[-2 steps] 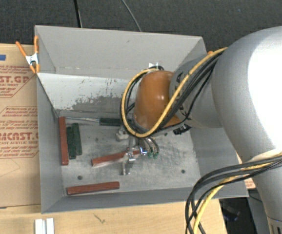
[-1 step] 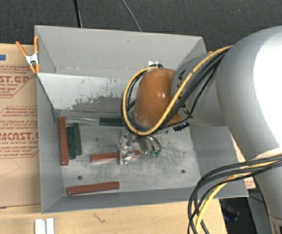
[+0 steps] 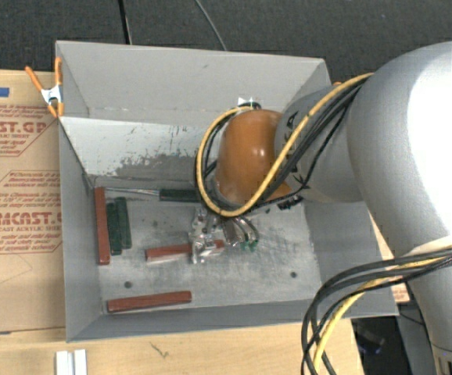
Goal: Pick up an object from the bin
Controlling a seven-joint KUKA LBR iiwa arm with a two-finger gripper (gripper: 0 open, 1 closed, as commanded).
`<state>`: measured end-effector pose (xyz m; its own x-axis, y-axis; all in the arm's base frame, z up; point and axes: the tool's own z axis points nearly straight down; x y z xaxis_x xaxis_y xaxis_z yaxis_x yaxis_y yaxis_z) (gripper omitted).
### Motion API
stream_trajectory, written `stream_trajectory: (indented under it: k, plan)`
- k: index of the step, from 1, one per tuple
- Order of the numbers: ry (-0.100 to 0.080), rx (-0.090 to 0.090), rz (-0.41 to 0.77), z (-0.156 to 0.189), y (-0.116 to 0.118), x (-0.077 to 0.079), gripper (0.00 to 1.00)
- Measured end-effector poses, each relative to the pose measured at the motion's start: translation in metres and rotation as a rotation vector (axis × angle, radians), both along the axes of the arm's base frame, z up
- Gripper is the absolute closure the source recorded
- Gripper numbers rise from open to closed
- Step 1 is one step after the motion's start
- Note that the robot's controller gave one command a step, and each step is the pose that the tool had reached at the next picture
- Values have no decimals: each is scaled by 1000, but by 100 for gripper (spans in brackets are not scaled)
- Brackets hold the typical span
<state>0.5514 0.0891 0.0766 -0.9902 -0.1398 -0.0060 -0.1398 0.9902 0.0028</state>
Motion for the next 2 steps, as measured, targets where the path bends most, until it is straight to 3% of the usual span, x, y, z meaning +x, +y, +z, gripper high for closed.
stream_trajectory:
  k: [2]
  plan:
    - [9, -3, 2, 19, -1, -3, 100]
